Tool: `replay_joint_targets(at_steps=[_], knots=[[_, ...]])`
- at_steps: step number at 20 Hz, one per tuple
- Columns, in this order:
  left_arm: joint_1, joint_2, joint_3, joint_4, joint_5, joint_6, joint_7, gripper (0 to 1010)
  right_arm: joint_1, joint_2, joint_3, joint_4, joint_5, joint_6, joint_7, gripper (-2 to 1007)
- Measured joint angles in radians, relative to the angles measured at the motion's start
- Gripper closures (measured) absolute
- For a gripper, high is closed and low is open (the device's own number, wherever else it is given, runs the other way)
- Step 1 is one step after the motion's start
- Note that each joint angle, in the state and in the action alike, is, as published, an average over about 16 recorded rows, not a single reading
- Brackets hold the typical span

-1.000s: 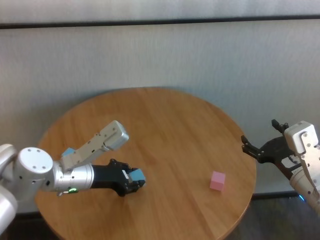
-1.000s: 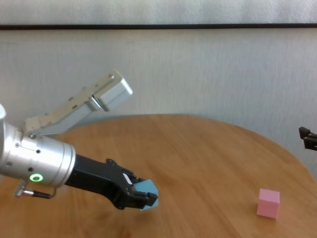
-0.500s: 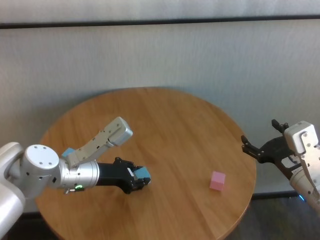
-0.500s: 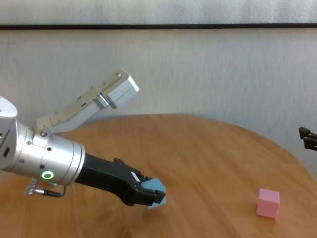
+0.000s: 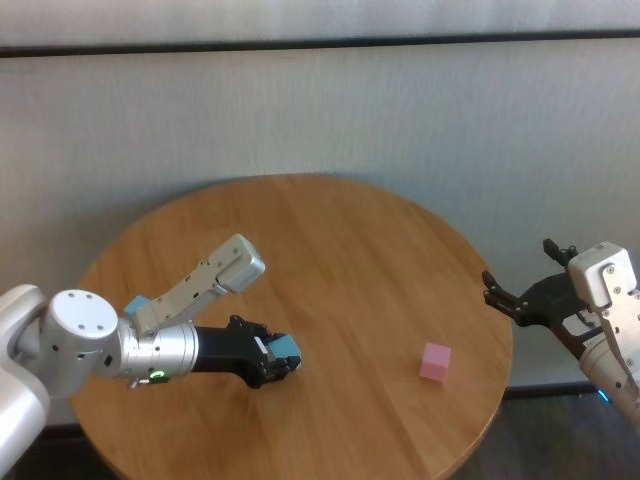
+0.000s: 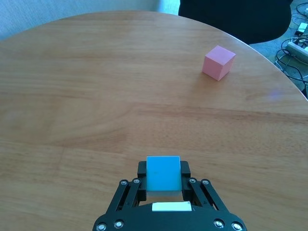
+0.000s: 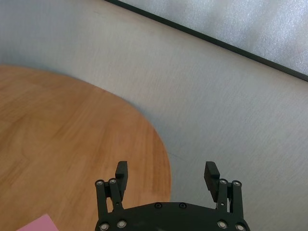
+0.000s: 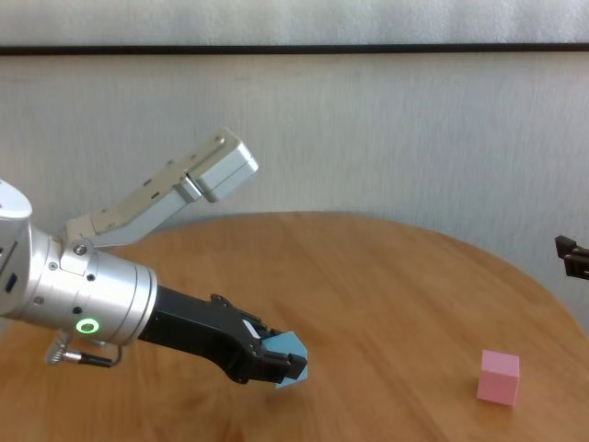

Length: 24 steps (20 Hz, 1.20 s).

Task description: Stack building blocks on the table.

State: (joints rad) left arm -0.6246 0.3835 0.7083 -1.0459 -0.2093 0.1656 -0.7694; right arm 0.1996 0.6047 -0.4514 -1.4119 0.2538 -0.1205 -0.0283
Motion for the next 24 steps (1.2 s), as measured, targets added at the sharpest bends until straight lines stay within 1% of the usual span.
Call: replay_joint_targets(at_steps=[4, 8, 13, 15, 19, 21, 24], knots=[[0.001, 0.001, -0.001, -0.002, 0.0, 0.0, -0.001, 568, 0.0, 0.0, 0.0, 0.0, 0.0, 0.0, 0.0, 4], [0.002, 0.001, -0.002, -0.004, 0.0, 0.0, -0.001, 489, 0.0, 0.0, 0.0, 0.0, 0.0, 0.0, 0.0, 4], [0.004, 0.002, -0.004, -0.007, -0.002, -0.003, -0.002, 340, 0.0, 0.0, 0.0, 0.0, 0.0, 0.0, 0.0, 4], [0.008, 0.003, -0.01, -0.012, -0.009, -0.01, -0.002, 271, 0.0, 0.0, 0.0, 0.0, 0.0, 0.0, 0.0, 4], [0.027, 0.01, -0.038, -0.039, -0.041, -0.036, 0.014, 149, 0.0, 0.0, 0.0, 0.0, 0.0, 0.0, 0.0, 4], [0.042, 0.016, -0.058, -0.061, -0.054, -0.057, 0.037, 105, 0.0, 0.0, 0.0, 0.0, 0.0, 0.0, 0.0, 4], [0.071, 0.026, -0.093, -0.099, -0.068, -0.095, 0.086, 53, 0.0, 0.0, 0.0, 0.0, 0.0, 0.0, 0.0, 4]])
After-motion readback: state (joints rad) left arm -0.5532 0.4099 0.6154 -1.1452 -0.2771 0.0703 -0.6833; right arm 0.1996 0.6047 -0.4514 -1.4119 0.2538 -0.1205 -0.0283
